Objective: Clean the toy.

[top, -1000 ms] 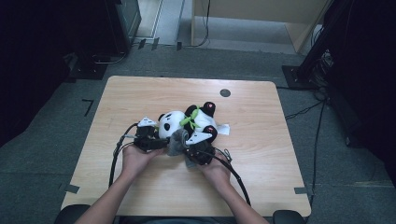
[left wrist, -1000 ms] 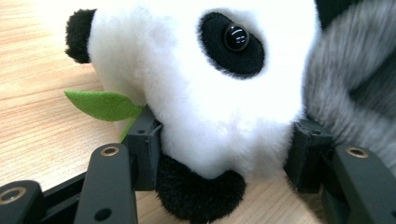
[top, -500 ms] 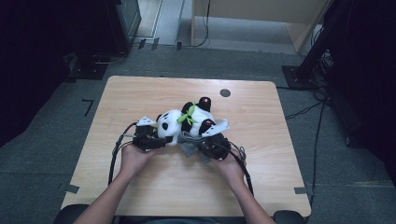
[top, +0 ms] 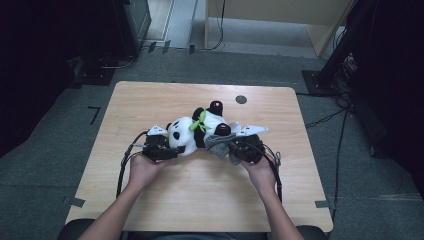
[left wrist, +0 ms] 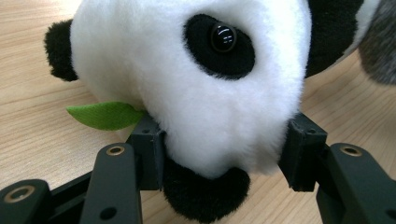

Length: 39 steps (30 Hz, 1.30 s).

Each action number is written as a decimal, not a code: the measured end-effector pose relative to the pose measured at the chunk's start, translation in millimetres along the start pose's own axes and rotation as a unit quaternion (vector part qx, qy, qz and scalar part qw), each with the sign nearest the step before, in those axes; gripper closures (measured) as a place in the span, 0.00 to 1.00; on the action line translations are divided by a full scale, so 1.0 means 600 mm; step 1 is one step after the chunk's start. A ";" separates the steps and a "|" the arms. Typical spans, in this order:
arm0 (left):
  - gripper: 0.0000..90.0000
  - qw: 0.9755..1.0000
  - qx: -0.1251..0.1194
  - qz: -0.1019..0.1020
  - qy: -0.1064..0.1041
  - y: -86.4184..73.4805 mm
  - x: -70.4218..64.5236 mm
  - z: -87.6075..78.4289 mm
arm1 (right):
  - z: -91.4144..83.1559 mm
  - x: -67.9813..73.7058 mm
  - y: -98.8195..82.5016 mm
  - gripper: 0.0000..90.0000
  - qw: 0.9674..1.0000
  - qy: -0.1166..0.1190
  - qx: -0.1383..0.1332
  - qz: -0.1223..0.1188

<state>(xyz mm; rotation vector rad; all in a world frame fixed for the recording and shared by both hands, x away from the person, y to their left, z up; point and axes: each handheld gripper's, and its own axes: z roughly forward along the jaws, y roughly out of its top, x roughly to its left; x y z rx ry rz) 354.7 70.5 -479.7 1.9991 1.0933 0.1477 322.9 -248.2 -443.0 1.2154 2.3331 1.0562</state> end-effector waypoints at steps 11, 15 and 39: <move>0.49 1.000 0.002 0.008 -0.002 0.000 0.002 -0.001 | -0.017 -0.036 -0.005 0.88 0.999 -0.023 -0.018 0.024; 0.48 1.000 0.002 0.008 -0.001 0.000 0.003 -0.003 | -0.015 -0.046 -0.008 0.88 0.999 -0.027 -0.018 0.028; 0.45 1.000 -0.008 0.007 0.010 -0.005 0.004 -0.008 | -0.013 -0.184 -0.034 0.87 0.985 -0.086 -0.040 0.142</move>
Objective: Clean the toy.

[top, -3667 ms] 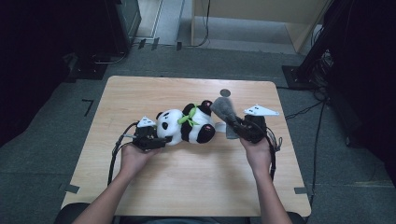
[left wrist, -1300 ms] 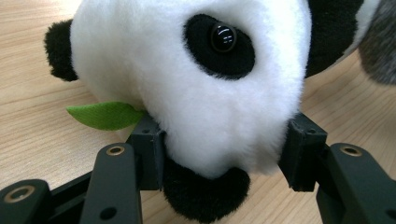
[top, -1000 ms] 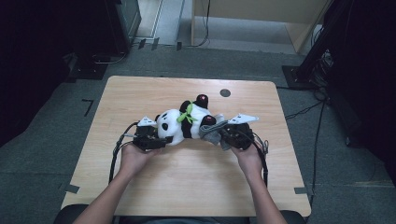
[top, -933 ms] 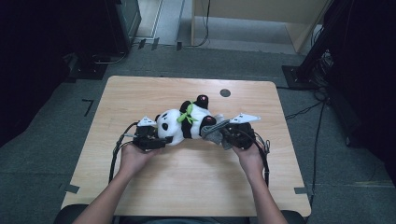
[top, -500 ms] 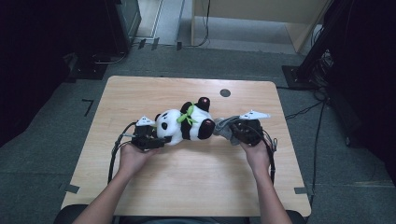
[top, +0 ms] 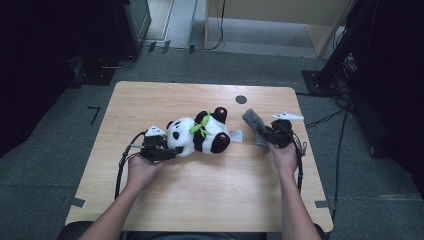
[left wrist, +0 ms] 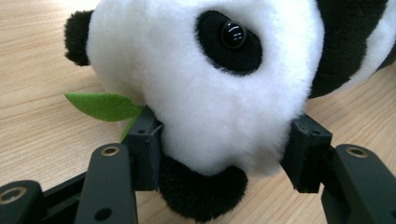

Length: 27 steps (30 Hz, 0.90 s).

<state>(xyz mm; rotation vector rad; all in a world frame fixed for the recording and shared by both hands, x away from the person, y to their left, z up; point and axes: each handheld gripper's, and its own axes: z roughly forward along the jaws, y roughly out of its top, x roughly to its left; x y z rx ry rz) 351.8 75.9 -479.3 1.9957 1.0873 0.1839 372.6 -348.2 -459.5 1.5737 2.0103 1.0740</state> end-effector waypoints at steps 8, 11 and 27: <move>0.44 1.000 -0.005 -0.007 -0.006 0.000 0.003 0.000 | 0.006 -0.057 -0.010 0.86 0.998 -0.060 0.013 0.010; 0.43 1.000 -0.006 -0.007 -0.007 0.000 0.004 0.000 | 0.019 -0.065 -0.019 0.85 0.998 -0.062 0.022 0.016; 0.41 1.000 -0.008 -0.003 -0.006 -0.003 0.005 0.001 | 0.064 -0.063 -0.041 0.78 0.998 -0.055 0.026 0.001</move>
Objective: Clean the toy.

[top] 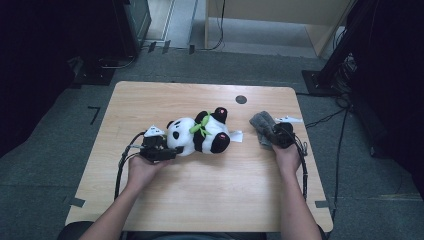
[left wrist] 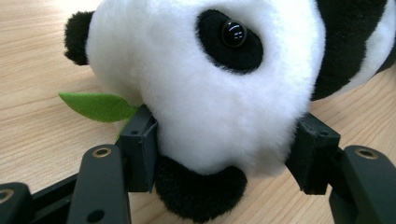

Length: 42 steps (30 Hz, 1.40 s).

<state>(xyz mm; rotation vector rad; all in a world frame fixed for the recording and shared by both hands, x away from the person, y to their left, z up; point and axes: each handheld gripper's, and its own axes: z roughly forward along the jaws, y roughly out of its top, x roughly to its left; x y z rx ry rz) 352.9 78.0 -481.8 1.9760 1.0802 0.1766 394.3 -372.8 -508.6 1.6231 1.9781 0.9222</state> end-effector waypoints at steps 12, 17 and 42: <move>0.39 1.000 -0.001 0.000 0.002 -0.001 0.000 0.000 | -0.023 -0.007 0.011 0.43 0.999 0.022 -0.018 0.034; 0.37 1.000 -0.001 0.001 0.003 -0.001 0.000 0.000 | -0.045 0.000 0.019 0.40 0.998 0.033 -0.036 0.035; 0.34 1.000 0.004 -0.003 0.002 0.006 0.002 0.000 | -0.092 0.100 0.010 0.40 0.994 0.094 -0.055 -0.024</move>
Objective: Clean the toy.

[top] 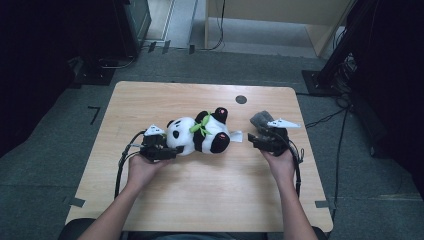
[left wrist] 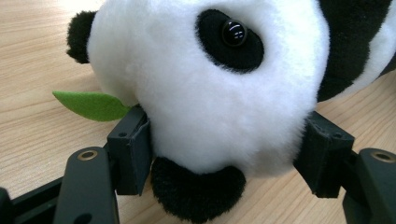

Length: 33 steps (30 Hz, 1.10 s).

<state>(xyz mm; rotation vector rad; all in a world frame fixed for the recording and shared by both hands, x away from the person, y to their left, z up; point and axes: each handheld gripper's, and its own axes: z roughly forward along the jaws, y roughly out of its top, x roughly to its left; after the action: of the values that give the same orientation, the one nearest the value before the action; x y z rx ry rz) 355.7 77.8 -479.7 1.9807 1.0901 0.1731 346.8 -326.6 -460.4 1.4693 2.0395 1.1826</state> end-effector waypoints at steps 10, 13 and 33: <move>0.38 1.000 -0.001 -0.005 0.000 0.004 0.000 -0.001 | -0.006 0.047 -0.010 0.40 0.999 0.044 -0.003 -0.023; 0.38 1.000 -0.001 -0.008 0.002 0.005 -0.002 -0.001 | -0.001 0.056 -0.010 0.40 0.998 0.057 -0.001 -0.030; 0.47 1.000 -0.013 0.003 -0.007 0.007 -0.004 -0.001 | 0.031 0.102 -0.014 0.34 0.986 0.142 -0.021 -0.082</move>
<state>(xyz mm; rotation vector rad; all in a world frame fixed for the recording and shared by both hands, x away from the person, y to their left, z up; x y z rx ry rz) 356.6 75.3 -475.5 1.9597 1.0685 0.1742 330.7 -264.6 -467.0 1.1417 2.2543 1.4221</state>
